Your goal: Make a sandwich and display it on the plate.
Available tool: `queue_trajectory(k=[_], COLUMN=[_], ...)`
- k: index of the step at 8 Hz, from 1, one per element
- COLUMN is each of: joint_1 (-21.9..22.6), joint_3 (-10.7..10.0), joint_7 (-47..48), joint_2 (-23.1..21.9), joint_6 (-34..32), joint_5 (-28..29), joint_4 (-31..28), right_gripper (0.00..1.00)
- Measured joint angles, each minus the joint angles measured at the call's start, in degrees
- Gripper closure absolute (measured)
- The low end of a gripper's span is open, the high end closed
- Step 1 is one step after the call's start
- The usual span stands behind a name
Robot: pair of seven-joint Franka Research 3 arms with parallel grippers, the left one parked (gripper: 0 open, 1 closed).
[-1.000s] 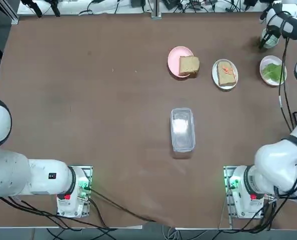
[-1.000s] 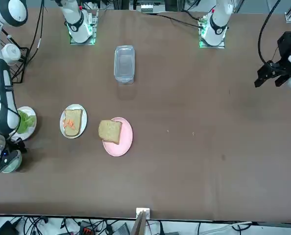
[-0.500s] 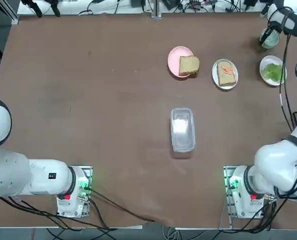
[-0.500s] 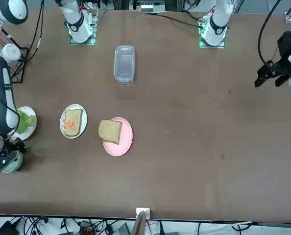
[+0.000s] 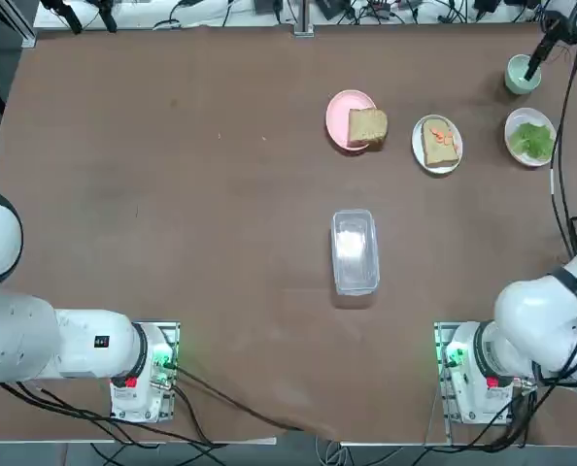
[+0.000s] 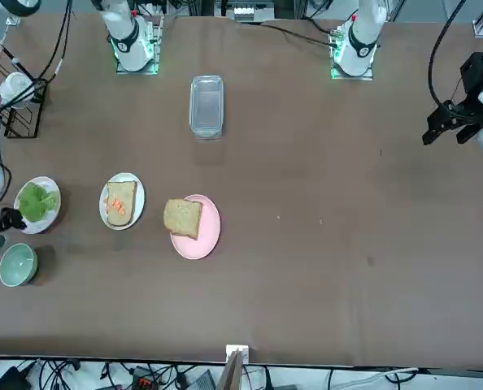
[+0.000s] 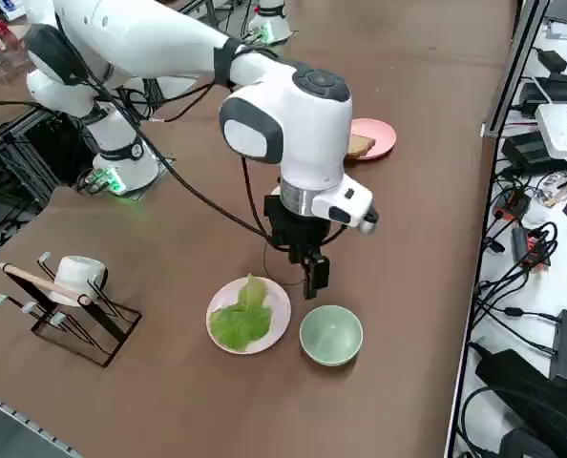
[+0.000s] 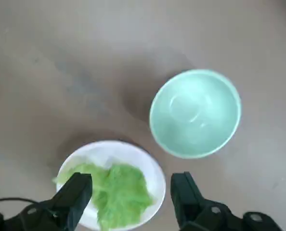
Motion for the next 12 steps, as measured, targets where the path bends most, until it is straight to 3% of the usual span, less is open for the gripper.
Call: queue_trajectory(k=[2,4,6,10,12], joint_1=[-3.6,-8.8,-12.9,-13.9,-14.9], joint_3=[-0.2,-0.3,-0.4,-0.4,-0.6], joint_7=[0.0,0.0,0.0,0.6,1.4], joint_2=[-4.0,-7.2,-8.3,-8.7,-8.5], joint_6=[3.9,13.8,22.0,26.6,29.1], joint_5=[0.0,0.0,-0.1,-7.1,-7.9], joint_4=[-10.3,-22.1,-29.7,-33.4,-35.3], right_gripper=[0.00,0.02,0.05,0.07,0.11])
